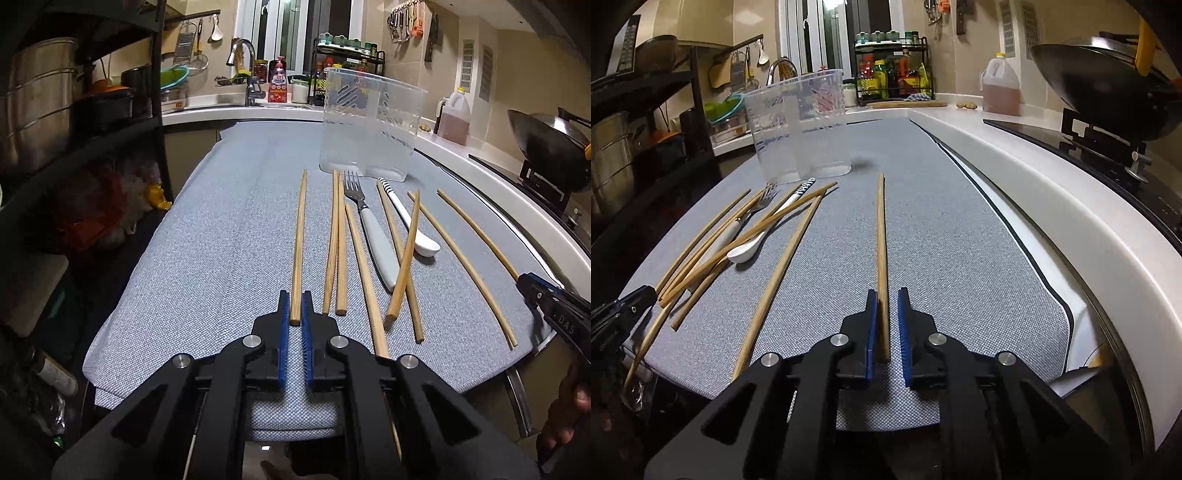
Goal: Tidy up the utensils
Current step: 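Grasp a wooden chopstick with the left tool while the right tool grasps another chopstick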
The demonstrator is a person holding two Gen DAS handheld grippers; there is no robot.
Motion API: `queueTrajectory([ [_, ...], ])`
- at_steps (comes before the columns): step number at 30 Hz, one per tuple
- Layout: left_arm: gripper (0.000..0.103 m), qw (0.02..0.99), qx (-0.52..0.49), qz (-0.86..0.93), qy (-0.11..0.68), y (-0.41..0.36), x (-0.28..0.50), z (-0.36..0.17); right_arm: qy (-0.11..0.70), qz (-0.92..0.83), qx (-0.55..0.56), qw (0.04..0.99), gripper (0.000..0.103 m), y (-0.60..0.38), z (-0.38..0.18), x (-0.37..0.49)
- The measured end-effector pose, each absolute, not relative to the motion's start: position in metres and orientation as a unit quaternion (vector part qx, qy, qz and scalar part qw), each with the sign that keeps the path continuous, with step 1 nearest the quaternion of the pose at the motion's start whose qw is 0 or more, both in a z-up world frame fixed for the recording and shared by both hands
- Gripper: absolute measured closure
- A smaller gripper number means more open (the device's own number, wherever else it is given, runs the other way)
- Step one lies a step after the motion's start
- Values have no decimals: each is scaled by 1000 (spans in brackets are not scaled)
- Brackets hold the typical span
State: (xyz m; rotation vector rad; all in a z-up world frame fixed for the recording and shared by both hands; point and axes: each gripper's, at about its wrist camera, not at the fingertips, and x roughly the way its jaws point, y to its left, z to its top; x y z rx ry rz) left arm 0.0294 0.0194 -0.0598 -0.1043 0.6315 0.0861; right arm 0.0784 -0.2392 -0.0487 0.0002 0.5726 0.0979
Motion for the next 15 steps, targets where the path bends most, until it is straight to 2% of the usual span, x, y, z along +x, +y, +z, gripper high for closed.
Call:
queueTrajectory([
  [5, 96, 950, -44, 44, 307, 15, 30, -61, 280, 49, -5, 959, 84, -238, -50, 77],
  [15, 96, 951, -36, 43, 304, 12, 33, -59, 275, 46, -16, 960, 84, -236, -50, 76],
])
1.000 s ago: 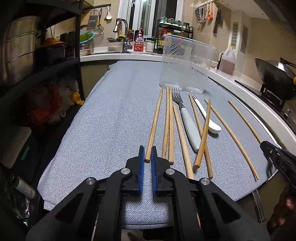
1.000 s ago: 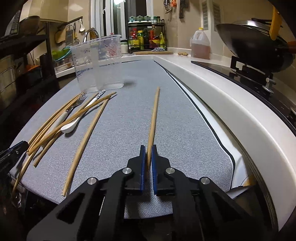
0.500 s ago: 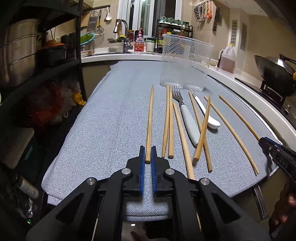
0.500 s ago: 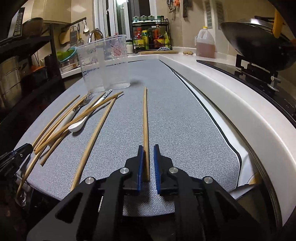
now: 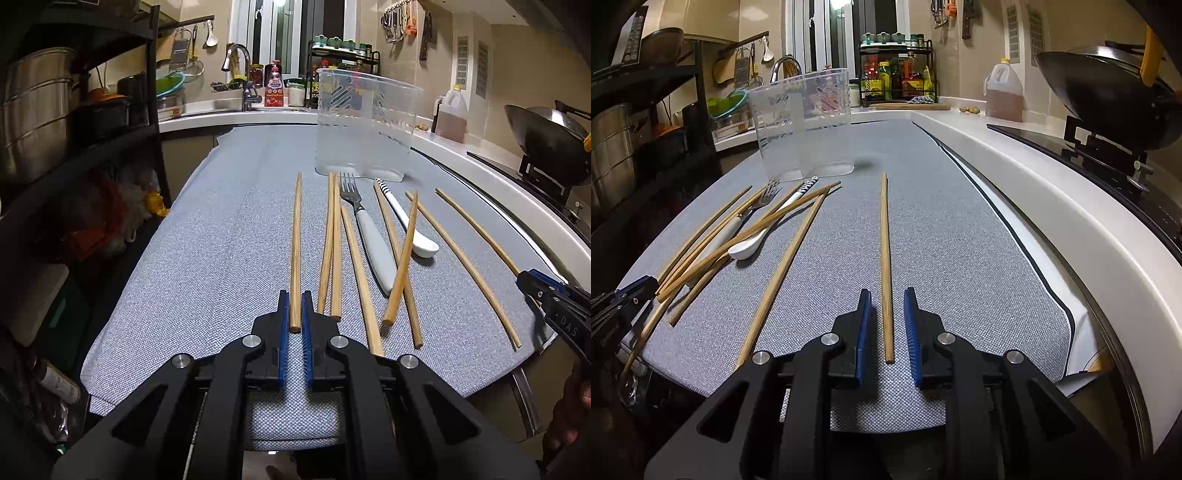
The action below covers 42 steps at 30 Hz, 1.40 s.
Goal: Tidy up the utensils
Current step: 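Grasp a wooden chopstick with the left tool while the right tool grasps another chopstick, then lift both held chopsticks and carry them over the clear container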
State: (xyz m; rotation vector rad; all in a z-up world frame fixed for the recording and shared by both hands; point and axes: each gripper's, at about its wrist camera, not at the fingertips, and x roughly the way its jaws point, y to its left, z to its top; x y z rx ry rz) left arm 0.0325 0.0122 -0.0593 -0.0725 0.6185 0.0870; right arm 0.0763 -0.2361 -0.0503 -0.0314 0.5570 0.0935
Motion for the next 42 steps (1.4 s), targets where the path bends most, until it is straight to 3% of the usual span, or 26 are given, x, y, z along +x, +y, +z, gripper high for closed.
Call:
queueTrajectory([
  [8, 96, 954, -23, 36, 297, 9, 34, -60, 270, 47, -22, 961, 86, -235, -51, 77],
  [12, 96, 954, -18, 34, 298, 7, 34, -60, 269, 57, -25, 961, 97, -231, -51, 76],
  [21, 97, 957, -24, 27, 289, 7, 26, -47, 253, 56, -19, 966, 97, -234, -37, 67],
  [42, 97, 980, -25, 11, 199, 6, 0, 19, 159, 82, -7, 984, 97, -238, 51, 47],
])
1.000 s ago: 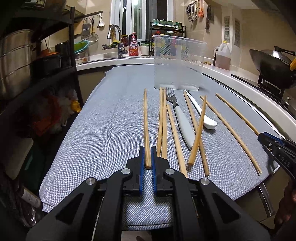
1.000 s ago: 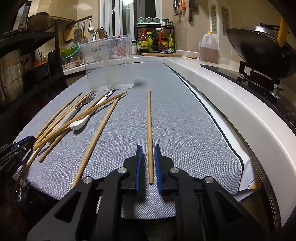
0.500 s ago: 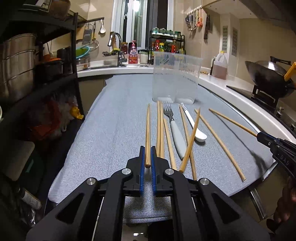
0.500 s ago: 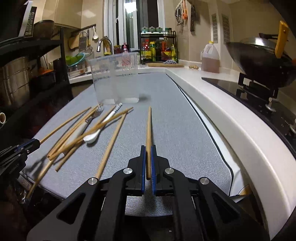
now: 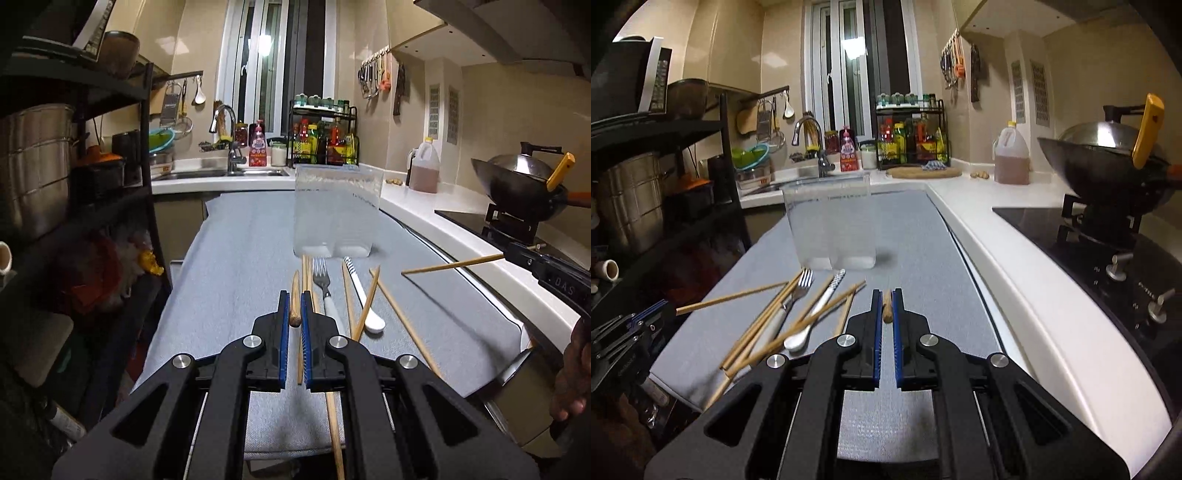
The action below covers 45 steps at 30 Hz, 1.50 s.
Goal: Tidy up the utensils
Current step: 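Lift both held chopsticks and carry them over the clear container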
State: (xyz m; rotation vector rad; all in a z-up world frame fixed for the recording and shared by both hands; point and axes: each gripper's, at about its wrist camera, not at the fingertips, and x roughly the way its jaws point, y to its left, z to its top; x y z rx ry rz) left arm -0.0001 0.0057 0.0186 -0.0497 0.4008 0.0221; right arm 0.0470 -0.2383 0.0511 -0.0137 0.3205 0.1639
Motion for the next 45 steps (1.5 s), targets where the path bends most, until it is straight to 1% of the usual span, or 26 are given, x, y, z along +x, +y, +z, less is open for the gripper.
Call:
queueTrajectory([
  [6, 97, 985, -22, 4, 173, 9, 7, 46, 151, 88, -2, 985, 97, -231, 71, 57],
  [12, 97, 987, -40, -2, 157, 23, 34, 79, 147, 100, 15, 984, 97, -224, 105, 81],
  [16, 97, 986, -46, -6, 157, 33, 55, 100, 130, 104, 15, 986, 97, -218, 133, 96],
  [19, 97, 985, -54, -6, 163, 40, 71, 118, 128, 108, 12, 986, 97, -214, 149, 111],
  [28, 97, 972, -55, -12, 230, 47, 115, 160, 143, 126, 17, 981, 98, -208, 184, 150],
  [32, 97, 970, -62, -20, 233, 50, 132, 185, 134, 134, 21, 982, 98, -203, 209, 163],
  [40, 97, 980, -41, -35, 192, 31, 173, 252, 69, 158, 20, 985, 98, -182, 284, 195],
  [45, 97, 986, -37, -34, 157, 21, 203, 275, 48, 162, 8, 986, 98, -170, 299, 216],
])
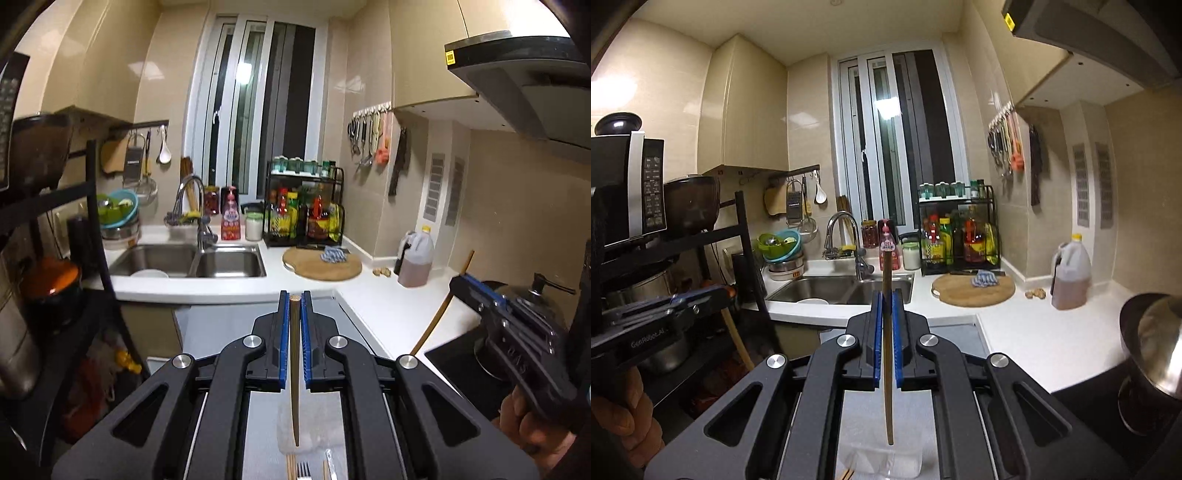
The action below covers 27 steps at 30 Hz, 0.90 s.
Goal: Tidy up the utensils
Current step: 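Lift both held chopsticks and carry them over the clear container, then open both tools to drop the chopsticks into the clear container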
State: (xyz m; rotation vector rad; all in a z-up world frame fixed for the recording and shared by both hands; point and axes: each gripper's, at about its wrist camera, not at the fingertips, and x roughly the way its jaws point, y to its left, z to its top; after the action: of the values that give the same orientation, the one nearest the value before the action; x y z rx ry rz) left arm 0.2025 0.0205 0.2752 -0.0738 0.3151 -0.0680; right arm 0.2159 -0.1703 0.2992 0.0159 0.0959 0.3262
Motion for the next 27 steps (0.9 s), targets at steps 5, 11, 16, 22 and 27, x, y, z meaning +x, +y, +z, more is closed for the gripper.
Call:
queueTrajectory([
  [5, 97, 985, -49, -43, 159, 16, 234, 268, 59, 165, 12, 985, 98, -168, 280, 242],
  [11, 97, 980, -38, -47, 188, 7, 263, 238, 99, 165, 6, 981, 98, -166, 241, 268],
  [16, 97, 967, -34, -52, 247, 5, 285, 198, 141, 166, -5, 976, 98, -163, 207, 287],
  [22, 97, 955, -34, -52, 289, 5, 294, 175, 180, 157, -5, 971, 92, -165, 185, 300],
  [27, 82, 958, -49, -45, 277, 12, 285, 188, 177, 150, -15, 973, 66, -168, 194, 288],
])
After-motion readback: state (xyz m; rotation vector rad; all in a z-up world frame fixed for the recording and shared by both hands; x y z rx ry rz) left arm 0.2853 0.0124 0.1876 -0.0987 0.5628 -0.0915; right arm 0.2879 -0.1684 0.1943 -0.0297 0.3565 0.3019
